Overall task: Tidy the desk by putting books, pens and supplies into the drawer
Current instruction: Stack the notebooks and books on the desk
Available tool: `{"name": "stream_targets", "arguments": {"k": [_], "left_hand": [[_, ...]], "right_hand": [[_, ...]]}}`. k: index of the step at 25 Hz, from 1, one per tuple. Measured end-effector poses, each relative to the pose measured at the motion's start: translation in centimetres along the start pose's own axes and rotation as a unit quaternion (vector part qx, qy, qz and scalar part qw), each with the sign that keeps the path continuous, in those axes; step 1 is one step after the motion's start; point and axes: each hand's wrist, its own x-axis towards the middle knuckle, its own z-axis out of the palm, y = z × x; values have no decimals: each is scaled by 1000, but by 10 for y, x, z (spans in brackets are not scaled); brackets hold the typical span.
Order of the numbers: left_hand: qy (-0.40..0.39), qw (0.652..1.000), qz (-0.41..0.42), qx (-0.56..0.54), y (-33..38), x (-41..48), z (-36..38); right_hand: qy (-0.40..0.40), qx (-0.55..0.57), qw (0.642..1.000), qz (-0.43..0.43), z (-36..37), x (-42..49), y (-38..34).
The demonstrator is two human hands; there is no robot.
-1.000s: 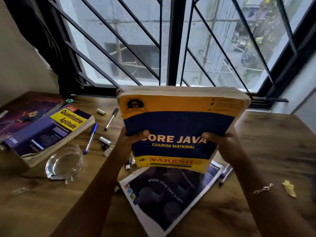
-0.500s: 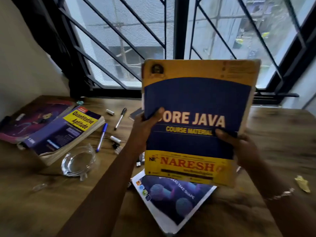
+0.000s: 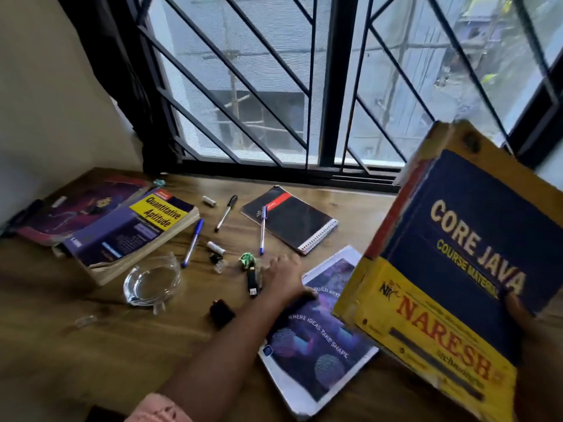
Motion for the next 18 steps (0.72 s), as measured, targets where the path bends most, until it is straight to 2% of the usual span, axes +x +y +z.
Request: {"name": "stream_targets", "arguments": {"k": [1,3,4,6,9,11,13,15,18], "left_hand": [[-8,1000,6,-15,-1,2,0],[-3,1000,2,-22,2,5,-2],[-2,1000,-5,-15,5,3,-3],[-3,1000,1,-27,9,0,-5],[36,995,37,-89,15,-15,-20],[86,981,91,-146,16,-27,-46],[159,955,122,-219,8,-45,-86],[253,913,124,-295,-16,-57,-131],[339,808,78,-475,-47,-81,-179]], "right_hand": [[-51,27,998,6,-22,0,-12],[-2,43,998,39,-25,-18,-34],[-16,38,999,31,-25,-20,-37],[19,21,999,-40,-16,-33,-40],[32,3,997,-67,-6,-43,-41],[44,-15,997,-63,-7,-43,-39],[34,-2,998,-48,-11,-41,-41],[19,5,999,-45,-14,-36,-43],[26,-4,998,-50,-22,-21,-45]]}}
